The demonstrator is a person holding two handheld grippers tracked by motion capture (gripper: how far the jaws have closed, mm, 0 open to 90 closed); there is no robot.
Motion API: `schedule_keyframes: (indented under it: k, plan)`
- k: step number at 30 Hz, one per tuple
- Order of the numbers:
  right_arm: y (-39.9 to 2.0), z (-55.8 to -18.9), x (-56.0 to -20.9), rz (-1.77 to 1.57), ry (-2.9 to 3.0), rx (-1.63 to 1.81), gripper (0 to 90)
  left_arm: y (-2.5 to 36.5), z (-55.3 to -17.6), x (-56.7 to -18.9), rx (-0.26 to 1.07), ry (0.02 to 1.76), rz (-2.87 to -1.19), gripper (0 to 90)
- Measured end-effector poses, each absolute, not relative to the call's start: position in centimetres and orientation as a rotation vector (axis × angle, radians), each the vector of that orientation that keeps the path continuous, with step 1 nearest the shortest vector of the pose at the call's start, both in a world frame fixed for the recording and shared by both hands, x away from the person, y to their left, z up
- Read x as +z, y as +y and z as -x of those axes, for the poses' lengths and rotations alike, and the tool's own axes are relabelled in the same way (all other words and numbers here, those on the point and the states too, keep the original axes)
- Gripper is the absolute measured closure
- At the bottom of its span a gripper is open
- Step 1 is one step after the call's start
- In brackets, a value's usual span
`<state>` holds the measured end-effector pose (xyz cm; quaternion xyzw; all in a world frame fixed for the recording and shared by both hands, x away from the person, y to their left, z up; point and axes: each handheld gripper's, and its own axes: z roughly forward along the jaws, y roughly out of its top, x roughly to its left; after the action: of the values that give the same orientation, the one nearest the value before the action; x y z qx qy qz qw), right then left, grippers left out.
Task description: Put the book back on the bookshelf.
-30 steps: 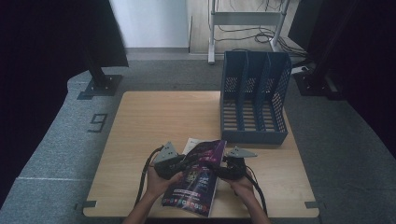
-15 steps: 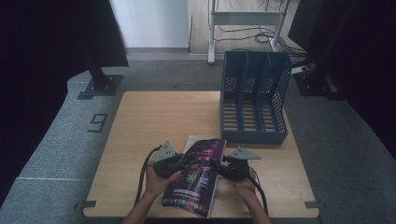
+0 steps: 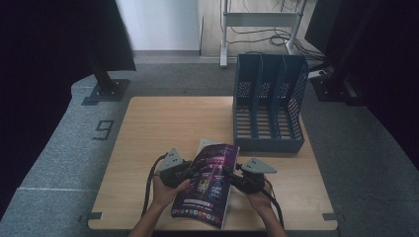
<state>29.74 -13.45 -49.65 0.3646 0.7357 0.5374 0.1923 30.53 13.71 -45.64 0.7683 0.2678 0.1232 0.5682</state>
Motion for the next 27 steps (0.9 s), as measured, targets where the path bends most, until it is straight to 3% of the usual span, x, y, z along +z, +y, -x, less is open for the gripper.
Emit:
schedule_keyframes:
  k: [27]
  plan:
    - [-14.1,-28.9,-48.3,-0.944,2.002,1.576,65.8,14.2,-30.1,-45.3,0.319,0.610,-1.736,86.6]
